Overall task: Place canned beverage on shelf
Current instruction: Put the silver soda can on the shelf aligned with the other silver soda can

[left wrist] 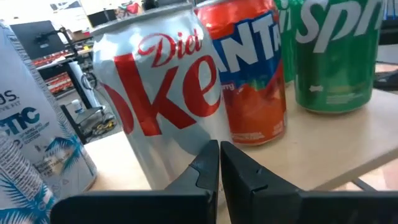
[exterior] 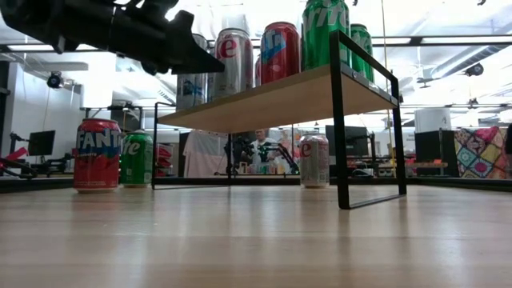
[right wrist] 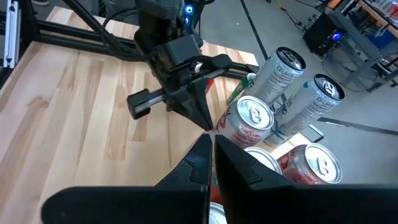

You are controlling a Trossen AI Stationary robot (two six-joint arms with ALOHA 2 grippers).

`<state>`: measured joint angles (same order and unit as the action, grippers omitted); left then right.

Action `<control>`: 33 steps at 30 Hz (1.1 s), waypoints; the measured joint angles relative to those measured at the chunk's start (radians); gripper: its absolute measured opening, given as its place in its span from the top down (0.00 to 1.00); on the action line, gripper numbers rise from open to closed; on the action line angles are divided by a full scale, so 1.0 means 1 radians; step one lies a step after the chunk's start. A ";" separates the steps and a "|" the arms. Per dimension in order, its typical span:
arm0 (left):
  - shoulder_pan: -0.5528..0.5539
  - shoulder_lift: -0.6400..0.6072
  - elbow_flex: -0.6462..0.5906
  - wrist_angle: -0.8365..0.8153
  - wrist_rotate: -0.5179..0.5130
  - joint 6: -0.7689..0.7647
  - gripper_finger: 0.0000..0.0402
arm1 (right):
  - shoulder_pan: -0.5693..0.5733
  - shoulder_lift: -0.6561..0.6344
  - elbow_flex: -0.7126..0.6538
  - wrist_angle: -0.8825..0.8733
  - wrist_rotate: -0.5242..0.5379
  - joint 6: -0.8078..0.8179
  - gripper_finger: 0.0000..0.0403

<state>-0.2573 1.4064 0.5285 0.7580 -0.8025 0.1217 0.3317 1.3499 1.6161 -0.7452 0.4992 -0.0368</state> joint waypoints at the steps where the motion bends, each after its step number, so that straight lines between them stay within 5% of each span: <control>1: 0.003 0.003 0.000 0.006 0.000 0.000 1.00 | 0.000 0.000 0.000 0.000 0.000 0.000 0.98; 33: 0.068 0.006 0.000 0.035 0.001 0.031 1.00 | 0.000 0.000 0.000 -0.001 0.000 0.003 0.98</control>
<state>-0.1890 1.4126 0.5285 0.7934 -0.8013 0.1524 0.3317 1.3499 1.6161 -0.7466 0.4992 -0.0334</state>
